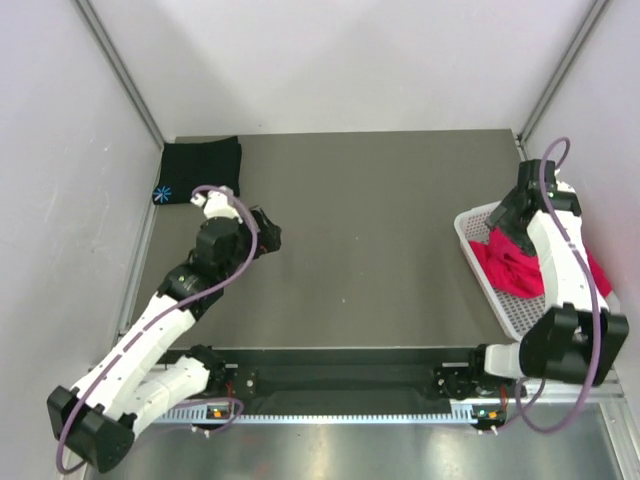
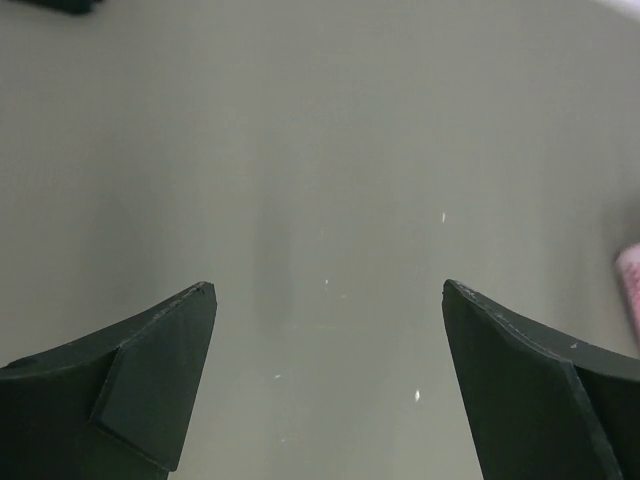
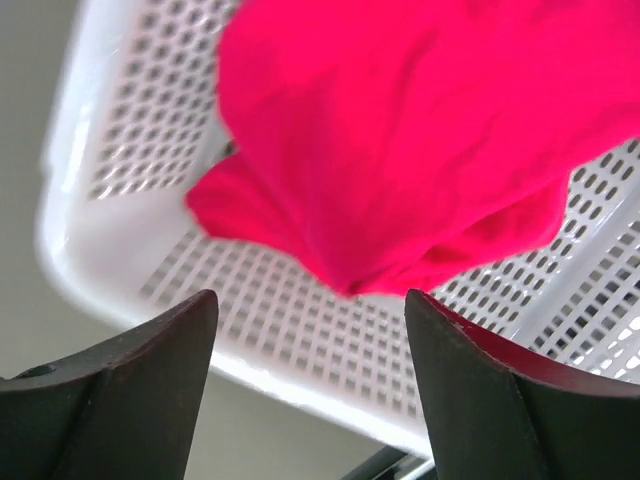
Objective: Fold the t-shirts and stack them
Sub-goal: Grab the tshirt from the pile, then move the tshirt to the center of the board, then flatten the tshirt out
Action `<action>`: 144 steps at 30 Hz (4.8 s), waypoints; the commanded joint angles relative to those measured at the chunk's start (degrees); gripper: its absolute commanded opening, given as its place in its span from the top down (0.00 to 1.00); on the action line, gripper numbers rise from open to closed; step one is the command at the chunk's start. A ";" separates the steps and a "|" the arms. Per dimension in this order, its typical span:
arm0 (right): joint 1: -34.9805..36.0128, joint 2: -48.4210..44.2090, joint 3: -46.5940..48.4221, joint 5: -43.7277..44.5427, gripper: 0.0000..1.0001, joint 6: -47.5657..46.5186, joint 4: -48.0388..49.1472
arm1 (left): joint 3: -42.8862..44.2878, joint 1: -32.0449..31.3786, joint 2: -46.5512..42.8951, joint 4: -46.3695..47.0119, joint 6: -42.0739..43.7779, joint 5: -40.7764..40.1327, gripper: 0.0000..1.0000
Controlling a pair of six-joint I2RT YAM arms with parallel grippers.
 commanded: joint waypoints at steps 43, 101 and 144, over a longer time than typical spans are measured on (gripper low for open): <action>31.97 3.21 37.76 -44.22 0.23 2.58 16.08 | 19.67 4.17 -0.47 -21.64 -9.48 5.89 0.18; 42.97 24.05 -4.70 -28.49 0.44 -9.13 31.32 | 14.66 8.74 47.51 -2.84 1.93 26.62 0.73; 69.69 -5.21 16.32 -42.22 1.00 9.50 33.18 | 59.84 8.65 11.10 -19.30 11.17 8.56 1.00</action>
